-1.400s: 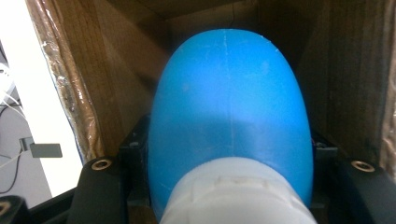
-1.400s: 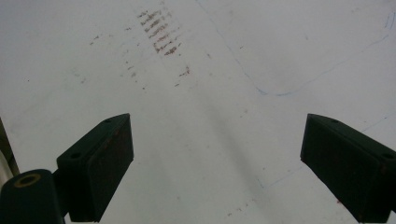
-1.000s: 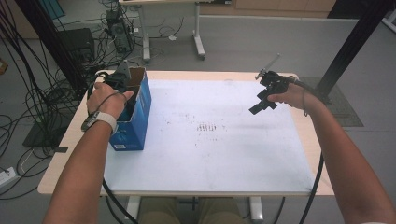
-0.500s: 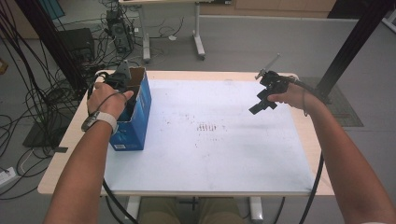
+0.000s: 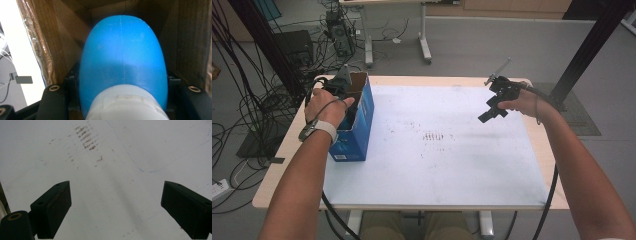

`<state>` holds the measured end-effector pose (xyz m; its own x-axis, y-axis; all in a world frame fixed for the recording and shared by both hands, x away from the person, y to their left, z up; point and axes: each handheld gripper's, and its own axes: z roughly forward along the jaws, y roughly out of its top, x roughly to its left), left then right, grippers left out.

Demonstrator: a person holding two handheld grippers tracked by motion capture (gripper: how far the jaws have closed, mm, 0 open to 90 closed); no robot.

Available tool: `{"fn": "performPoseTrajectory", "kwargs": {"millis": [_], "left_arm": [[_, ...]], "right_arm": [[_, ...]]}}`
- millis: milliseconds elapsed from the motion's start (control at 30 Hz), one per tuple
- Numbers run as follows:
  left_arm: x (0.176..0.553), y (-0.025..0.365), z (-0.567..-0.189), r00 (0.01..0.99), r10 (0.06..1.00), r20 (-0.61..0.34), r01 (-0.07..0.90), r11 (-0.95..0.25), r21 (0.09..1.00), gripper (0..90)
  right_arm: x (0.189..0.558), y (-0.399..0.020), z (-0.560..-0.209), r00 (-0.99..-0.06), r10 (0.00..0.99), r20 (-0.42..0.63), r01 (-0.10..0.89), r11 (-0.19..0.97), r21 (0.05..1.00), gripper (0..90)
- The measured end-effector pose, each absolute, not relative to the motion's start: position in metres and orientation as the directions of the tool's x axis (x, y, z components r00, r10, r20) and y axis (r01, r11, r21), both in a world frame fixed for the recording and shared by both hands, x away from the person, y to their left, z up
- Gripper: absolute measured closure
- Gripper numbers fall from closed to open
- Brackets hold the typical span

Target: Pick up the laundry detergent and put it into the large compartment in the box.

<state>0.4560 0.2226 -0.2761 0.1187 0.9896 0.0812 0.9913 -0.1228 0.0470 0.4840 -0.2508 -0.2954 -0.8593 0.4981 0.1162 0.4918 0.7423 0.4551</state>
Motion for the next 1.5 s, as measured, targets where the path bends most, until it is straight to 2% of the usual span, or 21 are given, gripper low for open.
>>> {"fn": "performPoseTrajectory", "kwargs": {"millis": [1500], "left_arm": [[0.4553,0.2231,-0.2761,0.120,0.989,0.081,0.991,-0.124,0.050,37.7]], "right_arm": [[0.4826,-0.2514,-0.2946,-0.860,0.498,0.116,0.490,0.740,0.461,9.5]]}}
